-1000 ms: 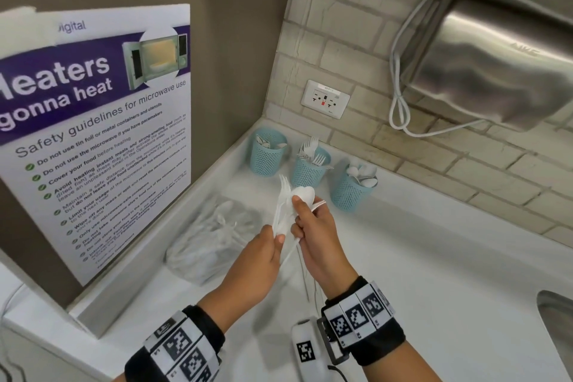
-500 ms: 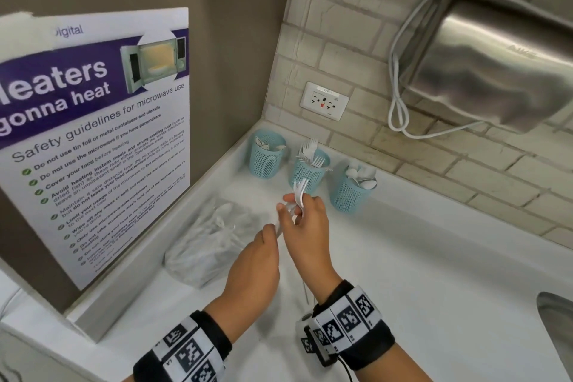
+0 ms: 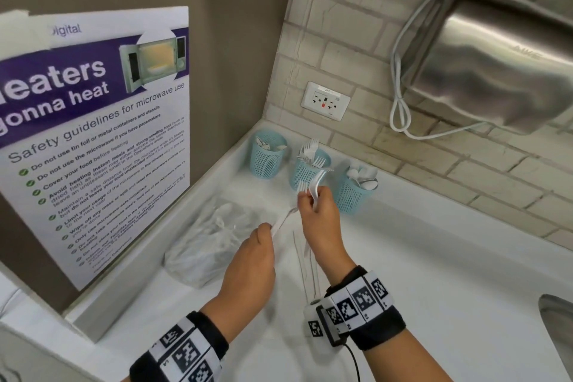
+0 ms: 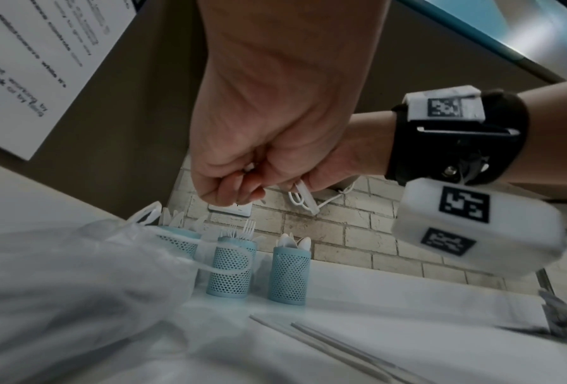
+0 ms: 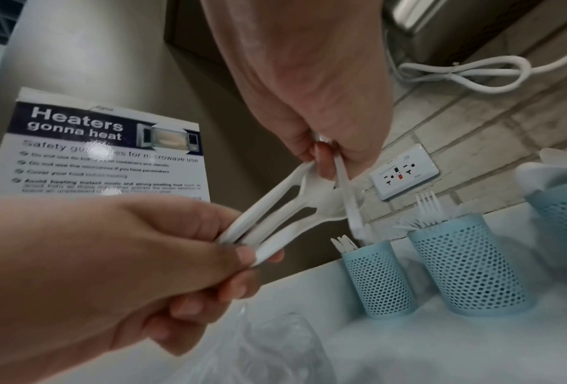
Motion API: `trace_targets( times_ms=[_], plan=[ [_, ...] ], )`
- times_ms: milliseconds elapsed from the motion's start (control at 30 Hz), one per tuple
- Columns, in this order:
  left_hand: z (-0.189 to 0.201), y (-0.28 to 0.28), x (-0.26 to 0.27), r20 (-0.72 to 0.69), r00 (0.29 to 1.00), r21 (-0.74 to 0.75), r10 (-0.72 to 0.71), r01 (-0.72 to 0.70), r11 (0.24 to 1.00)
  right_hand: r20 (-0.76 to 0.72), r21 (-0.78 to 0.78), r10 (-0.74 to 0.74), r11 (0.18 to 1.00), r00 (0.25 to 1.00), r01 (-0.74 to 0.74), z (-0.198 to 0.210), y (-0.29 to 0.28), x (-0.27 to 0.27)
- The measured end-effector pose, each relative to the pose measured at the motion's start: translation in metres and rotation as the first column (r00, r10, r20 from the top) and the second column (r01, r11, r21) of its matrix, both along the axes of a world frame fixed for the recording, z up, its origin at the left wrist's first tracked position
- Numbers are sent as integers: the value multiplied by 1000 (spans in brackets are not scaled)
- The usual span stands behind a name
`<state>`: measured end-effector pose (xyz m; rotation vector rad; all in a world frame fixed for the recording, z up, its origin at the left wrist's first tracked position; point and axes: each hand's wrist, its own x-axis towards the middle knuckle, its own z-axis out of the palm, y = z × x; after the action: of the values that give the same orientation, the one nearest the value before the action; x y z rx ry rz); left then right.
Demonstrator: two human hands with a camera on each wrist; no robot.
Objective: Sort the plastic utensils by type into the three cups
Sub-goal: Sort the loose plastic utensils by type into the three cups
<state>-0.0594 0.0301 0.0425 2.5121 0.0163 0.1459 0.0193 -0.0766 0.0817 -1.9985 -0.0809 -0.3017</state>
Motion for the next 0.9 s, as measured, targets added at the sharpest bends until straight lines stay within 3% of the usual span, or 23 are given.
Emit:
trace_targets(
  times_ms=[100,233,400,467,600,633,733,833,900],
  plan=[
    [-1,2,2,-50,999,-42,8,-10,999,-30,139,-18,990,999,22,1,-6,9],
    [-4,8,3,-101,994,-80,38,-46,996,-99,397,-90,910,991,123,21,-24,28],
    [-1,12,4,-118,992,-127,52,-67,990,-95,391,-207,892,974,228,43,-46,72],
    [1,13,3,-128,991,-155,49,-69,985,-187,421,-187,872,964,251,49,-52,91],
    [2,17,4,-148,987,-169,59,-84,982,-318,684,-24,687,948,246,63,-53,117],
    [3,18,4,-150,987,-173,64,-89,981,-310,702,4,676,951,226,65,-51,121],
    [6,18,4,-141,989,-205,50,-79,976,-289,675,12,712,957,195,65,-47,133],
    [8,18,5,-140,989,-231,43,-75,970,-352,597,13,773,936,214,66,-44,141],
    [6,18,6,-146,989,-235,38,-72,969,-398,600,44,768,916,224,65,-44,144]
  ],
)
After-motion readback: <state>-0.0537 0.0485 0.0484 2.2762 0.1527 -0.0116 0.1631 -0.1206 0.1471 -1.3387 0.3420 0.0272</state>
